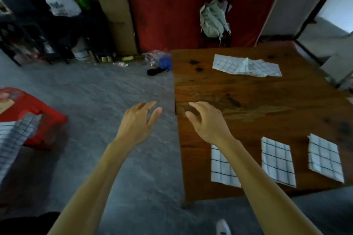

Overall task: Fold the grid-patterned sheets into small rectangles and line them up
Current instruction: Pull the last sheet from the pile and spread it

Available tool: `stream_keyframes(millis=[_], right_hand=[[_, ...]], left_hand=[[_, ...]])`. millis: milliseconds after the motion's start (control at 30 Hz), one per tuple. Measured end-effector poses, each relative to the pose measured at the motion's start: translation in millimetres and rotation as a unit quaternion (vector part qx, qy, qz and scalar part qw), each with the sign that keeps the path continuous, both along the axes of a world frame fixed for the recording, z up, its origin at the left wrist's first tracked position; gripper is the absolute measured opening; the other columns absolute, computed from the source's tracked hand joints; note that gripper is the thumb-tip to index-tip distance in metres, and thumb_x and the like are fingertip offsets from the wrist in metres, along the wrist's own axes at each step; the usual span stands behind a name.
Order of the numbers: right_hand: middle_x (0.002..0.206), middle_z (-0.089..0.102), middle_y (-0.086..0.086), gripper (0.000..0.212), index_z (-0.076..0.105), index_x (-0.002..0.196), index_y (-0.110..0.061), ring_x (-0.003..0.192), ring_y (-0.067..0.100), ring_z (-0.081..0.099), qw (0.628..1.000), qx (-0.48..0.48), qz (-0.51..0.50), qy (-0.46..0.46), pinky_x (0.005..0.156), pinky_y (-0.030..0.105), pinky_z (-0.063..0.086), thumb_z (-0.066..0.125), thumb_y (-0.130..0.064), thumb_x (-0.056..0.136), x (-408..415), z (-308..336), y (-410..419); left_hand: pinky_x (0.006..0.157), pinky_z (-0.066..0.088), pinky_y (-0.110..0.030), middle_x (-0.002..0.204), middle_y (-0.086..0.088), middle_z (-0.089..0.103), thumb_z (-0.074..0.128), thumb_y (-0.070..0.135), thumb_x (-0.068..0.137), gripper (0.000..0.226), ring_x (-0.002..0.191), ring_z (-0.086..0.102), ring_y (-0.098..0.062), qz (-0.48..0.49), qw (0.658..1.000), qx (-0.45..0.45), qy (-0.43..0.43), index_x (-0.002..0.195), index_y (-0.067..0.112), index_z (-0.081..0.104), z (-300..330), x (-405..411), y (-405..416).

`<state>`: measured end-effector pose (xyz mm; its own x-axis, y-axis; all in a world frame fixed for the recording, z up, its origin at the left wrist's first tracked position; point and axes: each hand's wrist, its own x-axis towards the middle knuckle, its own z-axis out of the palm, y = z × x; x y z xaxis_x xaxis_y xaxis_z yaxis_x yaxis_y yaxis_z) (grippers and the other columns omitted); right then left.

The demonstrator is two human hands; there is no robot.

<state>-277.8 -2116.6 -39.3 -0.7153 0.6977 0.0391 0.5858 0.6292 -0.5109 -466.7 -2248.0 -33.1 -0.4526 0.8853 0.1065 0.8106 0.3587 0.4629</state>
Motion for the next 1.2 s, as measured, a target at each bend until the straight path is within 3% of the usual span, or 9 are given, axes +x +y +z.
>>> stream_keyframes(millis=[200,400,600,667,733,900,1100,1200], right_hand=[[0.145,0.046,-0.001,0.051,0.045,0.142,-0.023,0.135,0.015,0.039,1.0,0.024,0.006,-0.003,0.114,0.039,0.028,0.037,-0.05,0.1,-75,16,-18],[0.144,0.047,-0.005,0.051,0.044,0.141,-0.027,0.134,0.013,0.041,0.999,0.025,-0.016,-0.014,0.113,0.038,0.028,0.034,-0.054,0.099,-146,-3,11],[0.144,0.045,-0.006,0.053,0.041,0.143,-0.029,0.134,0.013,0.039,0.997,0.048,-0.057,-0.026,0.112,0.036,0.025,0.03,-0.056,0.099,-216,-34,94],[0.145,0.045,-0.004,0.052,0.041,0.143,-0.027,0.135,0.014,0.038,0.997,0.027,-0.077,-0.011,0.112,0.035,0.026,0.032,-0.054,0.099,-241,-38,130],[0.145,0.044,-0.003,0.052,0.042,0.143,-0.025,0.135,0.015,0.038,0.996,0.011,-0.09,0.0,0.111,0.035,0.027,0.033,-0.052,0.1,-263,-33,166],[0.144,0.045,-0.001,0.052,0.043,0.143,-0.024,0.134,0.017,0.041,0.992,-0.004,-0.125,0.031,0.112,0.038,0.031,0.035,-0.051,0.099,-309,-6,249],[0.145,0.045,-0.002,0.05,0.043,0.142,-0.024,0.133,0.015,0.041,0.984,-0.02,-0.166,0.053,0.11,0.038,0.036,0.038,-0.049,0.099,-364,-4,325],[0.144,0.045,-0.003,0.048,0.043,0.142,-0.026,0.132,0.013,0.042,0.977,-0.027,-0.206,0.056,0.109,0.036,0.037,0.039,-0.047,0.099,-397,-17,360]], left_hand=[[0.101,0.038,-0.039,0.134,-0.009,0.056,0.029,0.058,0.092,0.066,0.122,0.051,-0.027,0.034,0.999,0.005,0.005,0.135,0.014,0.05,12,-77,-32],[0.103,0.038,-0.04,0.136,-0.006,0.055,0.026,0.061,0.093,0.066,0.123,0.05,-0.023,0.012,1.0,-0.001,0.008,0.137,0.016,0.048,-2,-136,1],[0.105,0.036,-0.041,0.138,-0.002,0.052,0.028,0.058,0.095,0.061,0.125,0.048,-0.02,-0.036,0.999,-0.013,0.023,0.138,0.02,0.046,-20,-208,102],[0.107,0.036,-0.042,0.14,-0.002,0.051,0.032,0.058,0.094,0.059,0.127,0.046,-0.019,-0.047,0.999,-0.02,-0.017,0.139,0.022,0.046,-24,-233,143],[0.106,0.037,-0.043,0.14,-0.003,0.051,0.035,0.059,0.093,0.06,0.126,0.048,-0.021,-0.058,0.997,-0.019,-0.048,0.139,0.022,0.046,-21,-258,185],[0.102,0.04,-0.039,0.135,-0.005,0.056,0.034,0.06,0.089,0.065,0.122,0.051,-0.023,-0.096,0.995,-0.009,-0.01,0.136,0.019,0.05,0,-315,279],[0.099,0.043,-0.04,0.14,-0.007,0.05,0.042,0.054,0.094,0.063,0.112,0.057,-0.027,-0.141,0.99,0.005,-0.027,0.146,0.02,0.035,3,-382,374],[0.103,0.04,-0.045,0.142,-0.006,0.048,0.037,0.061,0.092,0.067,0.117,0.054,-0.028,-0.17,0.985,0.004,-0.035,0.146,0.022,0.035,-11,-421,422]])
